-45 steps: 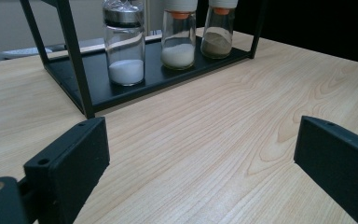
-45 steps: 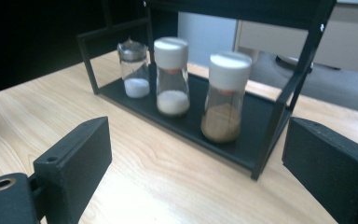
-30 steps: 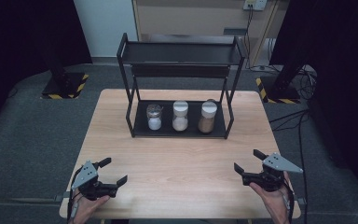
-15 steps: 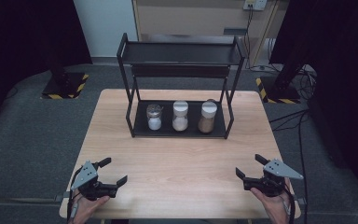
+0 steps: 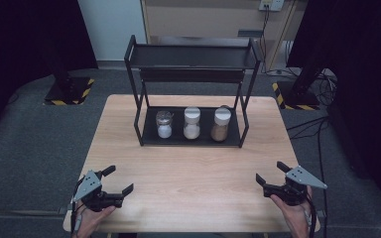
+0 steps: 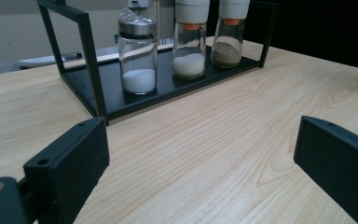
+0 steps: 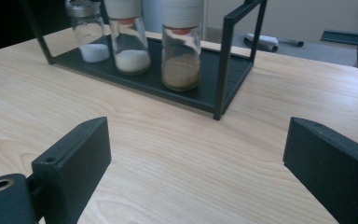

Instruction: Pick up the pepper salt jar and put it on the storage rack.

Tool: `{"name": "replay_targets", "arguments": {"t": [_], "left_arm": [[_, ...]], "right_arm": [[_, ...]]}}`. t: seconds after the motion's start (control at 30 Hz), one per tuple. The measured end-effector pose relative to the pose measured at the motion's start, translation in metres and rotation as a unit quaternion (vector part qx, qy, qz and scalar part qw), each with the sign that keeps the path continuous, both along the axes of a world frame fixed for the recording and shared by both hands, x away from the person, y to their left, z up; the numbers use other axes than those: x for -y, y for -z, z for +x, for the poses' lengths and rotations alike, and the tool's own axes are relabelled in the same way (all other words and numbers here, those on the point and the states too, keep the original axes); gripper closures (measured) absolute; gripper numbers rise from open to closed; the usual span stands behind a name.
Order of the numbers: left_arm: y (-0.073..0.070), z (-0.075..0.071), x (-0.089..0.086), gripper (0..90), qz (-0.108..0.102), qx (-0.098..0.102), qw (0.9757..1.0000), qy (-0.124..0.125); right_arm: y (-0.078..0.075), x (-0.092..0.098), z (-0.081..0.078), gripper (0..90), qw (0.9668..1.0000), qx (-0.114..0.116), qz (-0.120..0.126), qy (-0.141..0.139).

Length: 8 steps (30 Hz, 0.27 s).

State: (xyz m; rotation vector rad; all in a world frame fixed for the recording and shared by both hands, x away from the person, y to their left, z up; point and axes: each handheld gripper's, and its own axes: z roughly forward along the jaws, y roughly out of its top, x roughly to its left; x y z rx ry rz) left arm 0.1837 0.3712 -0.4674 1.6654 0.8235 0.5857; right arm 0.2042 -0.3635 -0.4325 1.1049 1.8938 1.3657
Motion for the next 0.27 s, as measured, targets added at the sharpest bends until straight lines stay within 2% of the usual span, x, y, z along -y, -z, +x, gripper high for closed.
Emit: {"name": "replay_targets", "arguments": {"t": [0.27], "left_arm": [[0.0005, 0.0011, 0.0000, 2.5, -0.001, 0.000, 1.0000, 0.000]], "right_arm": [[0.0014, 0.0019, 0.0011, 7.4, 1.0000, 0.000, 0.002, 0.005]]}}
